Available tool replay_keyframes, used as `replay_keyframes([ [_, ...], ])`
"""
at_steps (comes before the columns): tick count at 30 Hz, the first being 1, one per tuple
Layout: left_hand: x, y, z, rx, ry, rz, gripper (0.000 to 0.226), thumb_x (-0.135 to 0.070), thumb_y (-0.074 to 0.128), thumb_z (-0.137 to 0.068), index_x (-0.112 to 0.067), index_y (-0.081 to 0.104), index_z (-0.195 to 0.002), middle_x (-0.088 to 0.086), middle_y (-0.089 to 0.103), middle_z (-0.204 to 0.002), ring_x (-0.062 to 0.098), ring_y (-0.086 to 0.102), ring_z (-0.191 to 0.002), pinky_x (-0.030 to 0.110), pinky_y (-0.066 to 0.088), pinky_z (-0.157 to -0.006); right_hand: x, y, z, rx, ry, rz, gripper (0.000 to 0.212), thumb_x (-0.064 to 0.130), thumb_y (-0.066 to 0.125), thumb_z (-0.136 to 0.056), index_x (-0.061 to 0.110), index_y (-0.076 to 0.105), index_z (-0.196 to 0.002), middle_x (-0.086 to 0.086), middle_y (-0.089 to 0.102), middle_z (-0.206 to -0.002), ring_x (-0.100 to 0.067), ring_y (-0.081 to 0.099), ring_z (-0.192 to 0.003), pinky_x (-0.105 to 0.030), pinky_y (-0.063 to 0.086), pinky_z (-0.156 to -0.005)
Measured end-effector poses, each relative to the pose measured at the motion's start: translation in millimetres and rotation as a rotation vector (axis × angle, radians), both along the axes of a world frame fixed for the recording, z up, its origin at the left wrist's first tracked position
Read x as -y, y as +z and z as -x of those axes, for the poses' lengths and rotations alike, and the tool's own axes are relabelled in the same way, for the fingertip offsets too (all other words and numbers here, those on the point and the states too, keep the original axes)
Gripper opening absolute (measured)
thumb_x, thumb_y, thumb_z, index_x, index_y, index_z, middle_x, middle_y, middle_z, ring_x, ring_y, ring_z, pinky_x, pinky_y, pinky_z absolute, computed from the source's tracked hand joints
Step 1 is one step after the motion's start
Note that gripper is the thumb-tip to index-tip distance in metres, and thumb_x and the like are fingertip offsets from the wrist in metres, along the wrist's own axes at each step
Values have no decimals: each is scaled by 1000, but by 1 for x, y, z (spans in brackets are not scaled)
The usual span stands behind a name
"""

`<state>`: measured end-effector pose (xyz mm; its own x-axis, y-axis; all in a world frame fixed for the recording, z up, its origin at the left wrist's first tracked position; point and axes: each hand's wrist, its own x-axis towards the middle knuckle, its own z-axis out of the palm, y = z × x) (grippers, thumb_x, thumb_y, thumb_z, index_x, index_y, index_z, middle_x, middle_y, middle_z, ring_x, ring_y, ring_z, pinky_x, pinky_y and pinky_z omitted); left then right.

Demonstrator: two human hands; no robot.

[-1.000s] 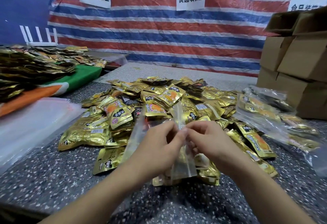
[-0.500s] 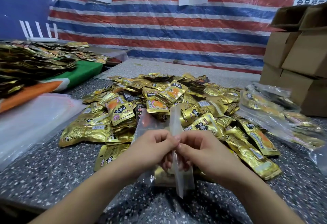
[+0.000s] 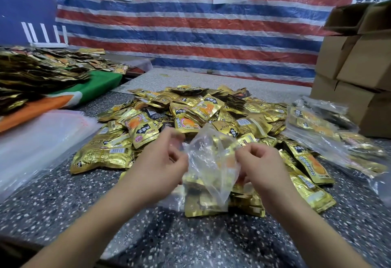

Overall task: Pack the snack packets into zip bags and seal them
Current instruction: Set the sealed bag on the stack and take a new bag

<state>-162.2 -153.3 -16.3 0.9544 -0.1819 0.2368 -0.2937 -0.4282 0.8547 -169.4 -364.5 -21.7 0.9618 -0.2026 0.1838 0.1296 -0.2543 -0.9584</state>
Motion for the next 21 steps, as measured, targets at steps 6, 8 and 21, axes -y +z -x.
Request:
replay_keyframes([
  [6, 7, 1, 18, 354, -51, -368, 40, -23, 48, -98, -44, 49, -132, -8, 67, -79, 7, 53, -52, 23, 41, -49, -15, 2, 0, 68, 18, 34, 38, 32, 57, -64, 0, 37, -59, -23, 45, -60, -26, 52, -57, -36, 53, -50],
  [8, 10, 3, 29, 435, -51, -412, 38, -34, 44, -98, -46, 42, -134, -14, 66, -86, 1, 50, -56, 21, 42, -52, -19, 3, -1, 67, 27, 0, 35, 27, 56, -66, -1, 36, -60, -23, 43, -60, -26, 55, -55, -39, 57, -51],
  [21, 8, 1, 44, 425, -16, -586, 25, -47, 39, -99, -25, 43, -86, -12, 50, -80, 9, 51, -76, 32, 44, -68, -17, 5, -8, 4, 77, -65, 37, 26, 47, -94, 8, 52, -62, 1, 52, -43, -22, 67, -52, -41, 54, -61],
])
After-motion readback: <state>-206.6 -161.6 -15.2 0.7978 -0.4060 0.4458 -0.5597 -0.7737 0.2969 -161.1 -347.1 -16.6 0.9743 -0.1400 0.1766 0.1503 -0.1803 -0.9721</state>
